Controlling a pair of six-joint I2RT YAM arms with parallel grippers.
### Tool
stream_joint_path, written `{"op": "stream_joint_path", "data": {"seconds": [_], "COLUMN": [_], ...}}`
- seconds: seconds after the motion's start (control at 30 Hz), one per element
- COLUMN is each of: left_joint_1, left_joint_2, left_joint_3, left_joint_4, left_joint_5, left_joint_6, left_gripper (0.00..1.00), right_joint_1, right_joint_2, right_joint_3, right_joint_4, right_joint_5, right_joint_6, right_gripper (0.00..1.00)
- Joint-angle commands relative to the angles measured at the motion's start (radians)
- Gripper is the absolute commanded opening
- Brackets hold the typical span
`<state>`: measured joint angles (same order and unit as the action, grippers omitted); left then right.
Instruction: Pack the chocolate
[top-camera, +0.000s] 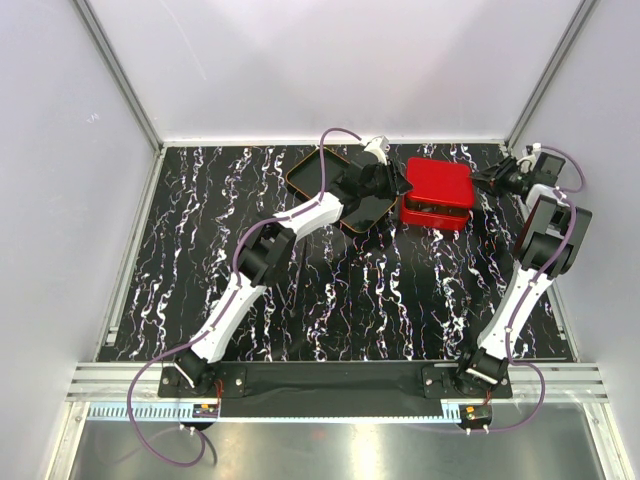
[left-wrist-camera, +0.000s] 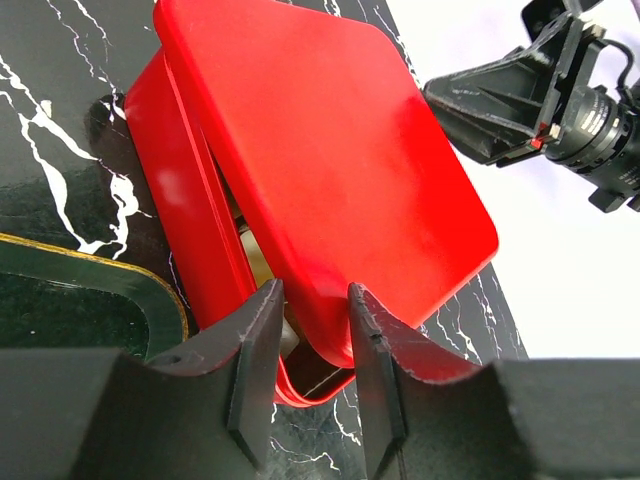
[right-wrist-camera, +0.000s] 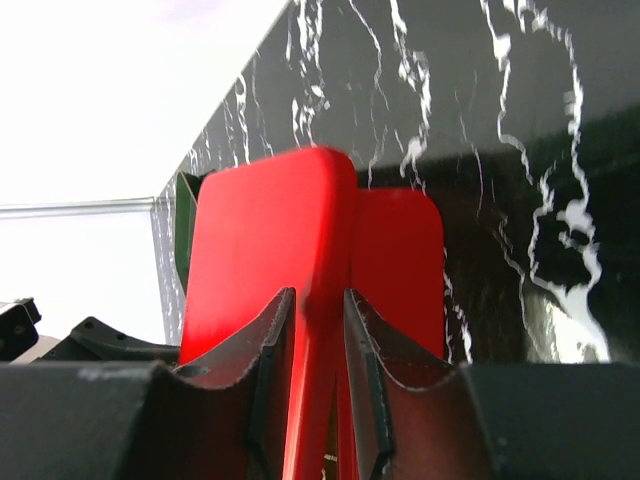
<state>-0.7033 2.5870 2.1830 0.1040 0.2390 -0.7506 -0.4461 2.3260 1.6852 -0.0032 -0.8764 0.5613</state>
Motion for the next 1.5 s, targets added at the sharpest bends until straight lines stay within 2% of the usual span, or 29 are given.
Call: {"op": "stream_joint_path", "data": {"seconds": [0.0, 0.23, 0.5, 0.9, 1.47], "left_joint_1": [-0.007, -0.005, -0.007, -0.007, -0.010], "left_joint_2": [-0.071, -0.068, -0.065, -0.077, -0.185], "left_joint_3": [0.014, 0.012, 0.014, 0.006, -0.114], "left_joint_4": [0.082, 0.080, 0.080, 0.082, 0.063], "left_joint_5": [0.025, 0.026, 0.026, 0.033, 0.026], "left_joint_6": [0.013, 0.017, 0.019, 0.028, 0.086], "left_gripper": [0.35, 0.33, 0.33, 0.32, 0.29], "right_joint_1": [-0.003, -0.003, -0.017, -0.019, -0.020], "right_joint_2": [-0.034, -0.036, -0.054, -0.093, -0.140], "right_joint_3": [0.048, 0.042, 0.005, -0.038, -0.099], "right_joint_4": [-0.128, -0.139, -0.051, 0.035, 0.014], "right_joint_5": [-0.039, -0.059, -0.110, -0.136, -0.128], "right_joint_6": [-0.024, -0.020, 0.025, 0.051, 0.042], "right_gripper": [0.33, 0.33, 0.23, 0.19, 0.18]}}
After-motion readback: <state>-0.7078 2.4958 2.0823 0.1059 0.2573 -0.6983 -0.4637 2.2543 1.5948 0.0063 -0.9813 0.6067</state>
